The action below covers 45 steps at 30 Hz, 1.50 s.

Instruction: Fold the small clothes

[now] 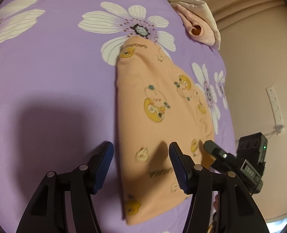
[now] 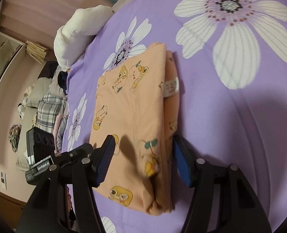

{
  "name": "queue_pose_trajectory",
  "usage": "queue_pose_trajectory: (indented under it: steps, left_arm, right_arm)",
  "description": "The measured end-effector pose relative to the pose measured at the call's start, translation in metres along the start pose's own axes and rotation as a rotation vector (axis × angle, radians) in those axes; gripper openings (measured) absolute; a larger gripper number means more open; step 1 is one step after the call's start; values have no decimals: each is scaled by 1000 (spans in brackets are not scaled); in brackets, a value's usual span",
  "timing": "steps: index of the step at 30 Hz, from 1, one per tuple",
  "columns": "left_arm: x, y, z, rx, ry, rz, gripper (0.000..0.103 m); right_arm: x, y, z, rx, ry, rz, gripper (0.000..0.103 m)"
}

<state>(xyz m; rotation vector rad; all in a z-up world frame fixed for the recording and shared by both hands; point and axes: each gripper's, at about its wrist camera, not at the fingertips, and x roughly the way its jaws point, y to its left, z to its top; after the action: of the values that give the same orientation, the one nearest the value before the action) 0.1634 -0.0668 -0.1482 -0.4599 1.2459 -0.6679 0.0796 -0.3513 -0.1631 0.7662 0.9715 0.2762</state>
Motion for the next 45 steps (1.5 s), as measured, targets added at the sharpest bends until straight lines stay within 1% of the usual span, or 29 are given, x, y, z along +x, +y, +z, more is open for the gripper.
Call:
queue_pose_trajectory:
  steps: [3,5,14,19,23,24,25,27,30,32,36,40,45]
  left_arm:
    - [8,-5,4,10,4,-15,57]
    - [12,-8,6,25,4,-7,58]
    - [24,-15,16,57,9,-13,58]
    - [26,-17,18,70,8,-1,58]
    - [25,-20,14,85,-2,20,57]
    - [25,-21,14,88,-4,27,55]
    - [26,-22,14,91,-6,43,51]
    - [26,-23,14,92,-8,61,50]
    - [25,-25,13,94,-13,78,46]
    - [24,-26,13,91,-16,82,46]
    - [22,-28,11,93,-25,82,40]
    - [17,-26,9,85,-29,71,31]
    - [8,-30,4,96,-39,52,29]
  right_arm:
    - [4,-1,6,-1,2,10,61]
    - [7,-2,9,-4,3,11,60]
    - [22,0,21,-40,1,-6,52]
    - [31,10,27,-84,7,-43,48]
    - [33,17,26,-125,-2,-87,39]
    - [33,19,26,-136,-4,-96,35]
    - [33,22,25,-151,-9,-111,33]
    - [33,27,23,-176,-18,-137,29]
    - [33,36,21,-215,-35,-177,26]
    - [33,40,20,-236,-46,-199,24]
    - [32,48,17,-259,-60,-229,23]
    - [28,59,12,-292,-80,-242,22]
    - [20,73,5,-328,-106,-234,21]
